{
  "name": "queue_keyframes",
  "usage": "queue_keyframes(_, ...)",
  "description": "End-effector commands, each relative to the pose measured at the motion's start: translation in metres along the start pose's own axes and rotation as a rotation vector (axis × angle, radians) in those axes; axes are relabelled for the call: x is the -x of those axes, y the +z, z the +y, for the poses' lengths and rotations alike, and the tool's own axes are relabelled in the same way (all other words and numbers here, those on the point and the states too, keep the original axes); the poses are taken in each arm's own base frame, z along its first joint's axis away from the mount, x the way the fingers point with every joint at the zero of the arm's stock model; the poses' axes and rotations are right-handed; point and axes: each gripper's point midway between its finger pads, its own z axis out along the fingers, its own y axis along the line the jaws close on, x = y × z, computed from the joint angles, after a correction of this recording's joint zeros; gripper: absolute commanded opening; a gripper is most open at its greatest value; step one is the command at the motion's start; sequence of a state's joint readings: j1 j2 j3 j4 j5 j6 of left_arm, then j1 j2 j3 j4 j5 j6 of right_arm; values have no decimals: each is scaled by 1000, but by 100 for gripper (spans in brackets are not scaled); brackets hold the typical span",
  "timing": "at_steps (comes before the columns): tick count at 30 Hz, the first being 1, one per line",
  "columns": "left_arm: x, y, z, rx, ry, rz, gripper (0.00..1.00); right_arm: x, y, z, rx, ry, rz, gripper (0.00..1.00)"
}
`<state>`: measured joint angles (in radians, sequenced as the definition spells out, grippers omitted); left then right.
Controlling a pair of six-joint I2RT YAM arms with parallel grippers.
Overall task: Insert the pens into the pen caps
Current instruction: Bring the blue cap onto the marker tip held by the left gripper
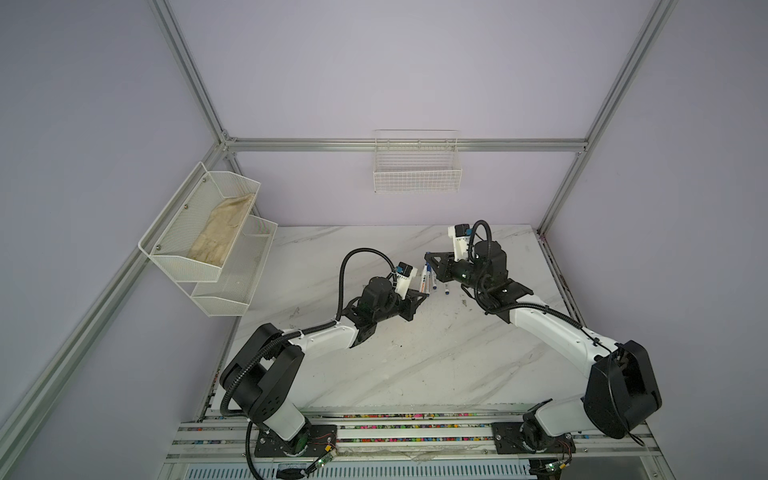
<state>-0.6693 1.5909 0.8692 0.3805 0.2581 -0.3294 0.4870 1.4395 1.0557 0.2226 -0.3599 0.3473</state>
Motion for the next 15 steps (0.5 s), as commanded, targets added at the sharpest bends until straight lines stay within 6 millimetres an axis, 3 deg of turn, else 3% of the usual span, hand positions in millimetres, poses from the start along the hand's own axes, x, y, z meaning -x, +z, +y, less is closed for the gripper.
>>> queue_keyframes(1, 35, -3, -13, -32, 35, -95, 0, 5, 2, 1, 11, -6, -8, 0)
queue_keyframes(15, 34, -4, -12, -26, 29, -98, 0, -2, 9, -2, 21, -2, 9, 0)
